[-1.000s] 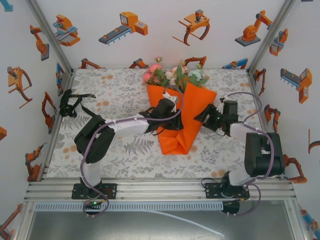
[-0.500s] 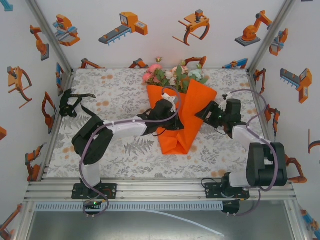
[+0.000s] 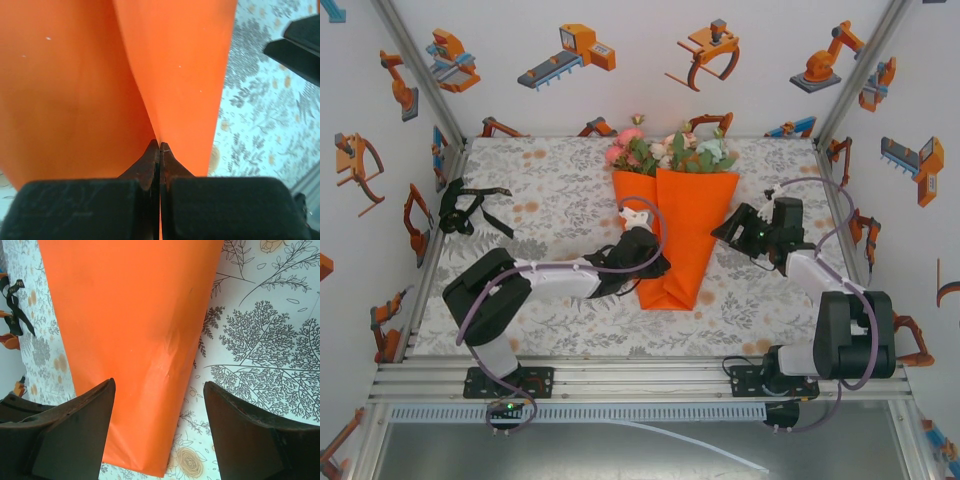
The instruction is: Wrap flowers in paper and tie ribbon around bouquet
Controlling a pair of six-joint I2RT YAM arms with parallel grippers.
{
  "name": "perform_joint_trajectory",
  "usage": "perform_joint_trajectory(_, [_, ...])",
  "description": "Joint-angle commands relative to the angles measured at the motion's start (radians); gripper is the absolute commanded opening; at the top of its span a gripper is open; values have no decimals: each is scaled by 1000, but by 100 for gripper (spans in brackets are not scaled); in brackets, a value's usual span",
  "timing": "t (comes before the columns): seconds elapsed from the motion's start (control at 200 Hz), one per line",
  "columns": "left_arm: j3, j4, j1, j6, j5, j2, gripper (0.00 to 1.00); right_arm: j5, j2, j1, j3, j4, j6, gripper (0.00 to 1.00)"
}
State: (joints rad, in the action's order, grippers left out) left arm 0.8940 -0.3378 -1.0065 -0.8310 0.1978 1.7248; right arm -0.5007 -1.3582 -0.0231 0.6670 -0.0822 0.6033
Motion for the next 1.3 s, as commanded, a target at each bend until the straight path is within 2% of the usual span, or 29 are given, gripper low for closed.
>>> perform_joint_trajectory(0.0, [-46,-35,-1,-39,138,-47,0,9,21,-6,45,44,-39,66])
perform_joint_trajectory(0.16, [-92,-31,-1,-107,196,-38,0,17,34,-11,68,90,-60,65])
perform_joint_trajectory(0.285, [-121,-119,1,-106,168,-7,0,19,40,-38,95,128,-70,66])
perform_joint_trajectory(0.426, [-138,-281,9,-102,43,28,0,16,48,-158,106,141,-89,66])
perform_joint_trajectory(0.521, [-117,-286,26,-123,-29,15,0,20,106,-295,25,76,-151,66])
perform_joint_trajectory(0.686, [-85,-207,35,-117,-30,-25,0,201,256,-540,-205,-124,-271,68])
perform_joint_trajectory(0.776, [-79,-201,36,-130,-43,-21,0,285,276,-651,-245,-179,-346,71])
perform_joint_trajectory(0.926, [-87,-224,36,-169,-46,-8,0,479,217,-753,-256,-207,-447,70])
perform_joint_trajectory(1.006, [-86,-203,36,-190,-44,-15,0,508,176,-795,-242,-229,-499,70])
perform_joint_trajectory(1.106, [-92,-186,36,-217,-34,-31,0,631,112,-863,-229,-278,-515,70])
perform_joint_trajectory(1.202, [-86,-147,36,-231,-24,-42,0,789,54,-932,-255,-376,-529,71])
perform_joint_trajectory(1.292, [-90,-142,36,-253,-19,-52,0,973,5,-990,-243,-380,-546,68])
